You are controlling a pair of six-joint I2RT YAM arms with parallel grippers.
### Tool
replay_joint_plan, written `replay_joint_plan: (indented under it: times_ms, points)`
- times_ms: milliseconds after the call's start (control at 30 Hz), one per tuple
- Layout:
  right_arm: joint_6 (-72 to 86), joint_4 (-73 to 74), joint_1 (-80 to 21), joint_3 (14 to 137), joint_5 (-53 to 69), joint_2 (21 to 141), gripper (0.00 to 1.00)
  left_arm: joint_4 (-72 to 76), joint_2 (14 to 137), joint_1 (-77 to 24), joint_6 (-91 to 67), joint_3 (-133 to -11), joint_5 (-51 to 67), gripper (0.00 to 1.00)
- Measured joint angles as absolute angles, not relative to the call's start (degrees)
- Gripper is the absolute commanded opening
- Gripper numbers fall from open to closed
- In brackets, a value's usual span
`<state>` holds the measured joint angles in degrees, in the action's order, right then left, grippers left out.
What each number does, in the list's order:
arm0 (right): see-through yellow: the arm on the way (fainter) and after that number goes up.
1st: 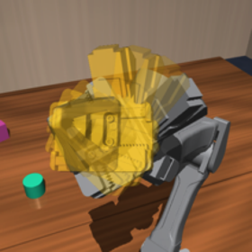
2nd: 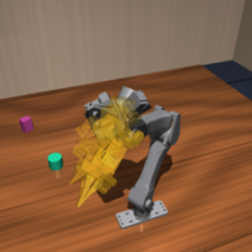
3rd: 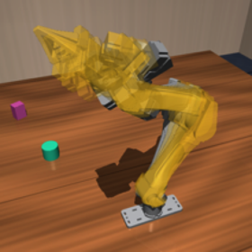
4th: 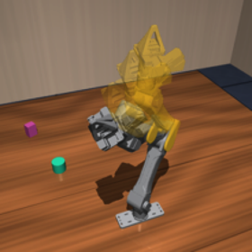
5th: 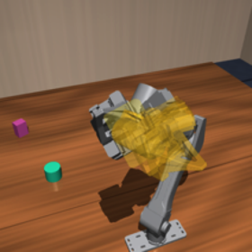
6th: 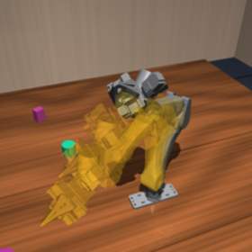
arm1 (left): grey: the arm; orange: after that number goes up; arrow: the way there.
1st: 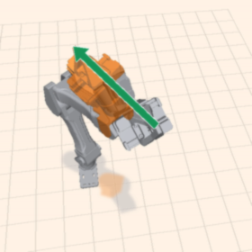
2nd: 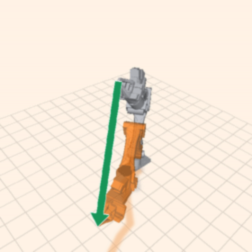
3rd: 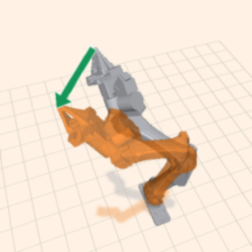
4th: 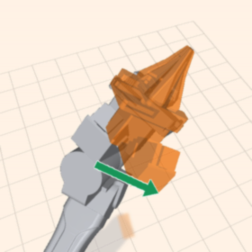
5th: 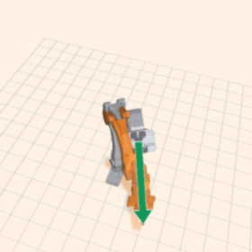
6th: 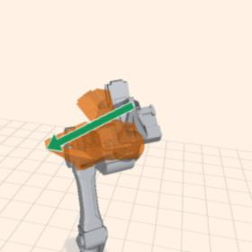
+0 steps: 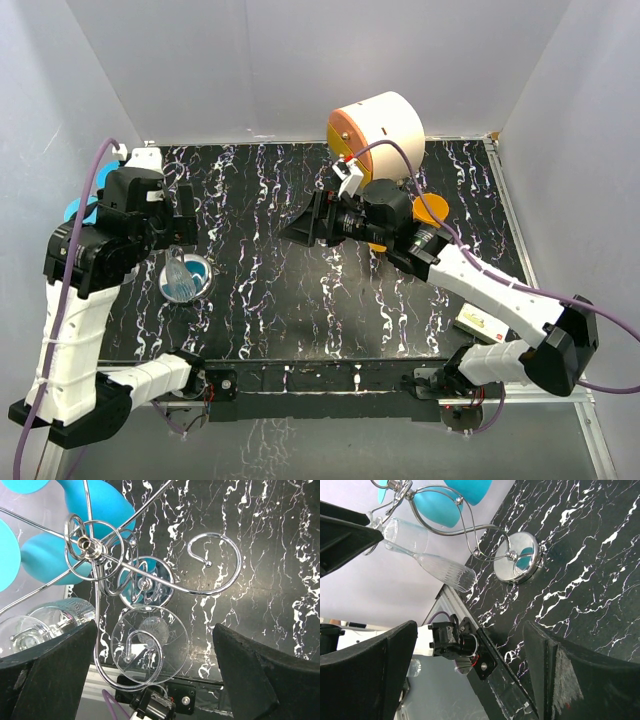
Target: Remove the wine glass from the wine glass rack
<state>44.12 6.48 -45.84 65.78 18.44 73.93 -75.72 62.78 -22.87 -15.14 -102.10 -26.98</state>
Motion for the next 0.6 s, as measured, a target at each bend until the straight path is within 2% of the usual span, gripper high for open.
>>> replay_joint_plan:
  times_ms: [133, 600]
  points:
    - [43.2, 6.9, -45.7, 65.8, 17.6, 73.4, 0.86, -75.9, 62.8, -23.1, -15.1, -100.8, -27.6, 0.98]
    - [41.9, 8.8, -45.6, 65.6, 16.4, 72.5, 0.87, -77.7, 64.1, -23.1, -16.6, -100.4, -30.7, 0.84]
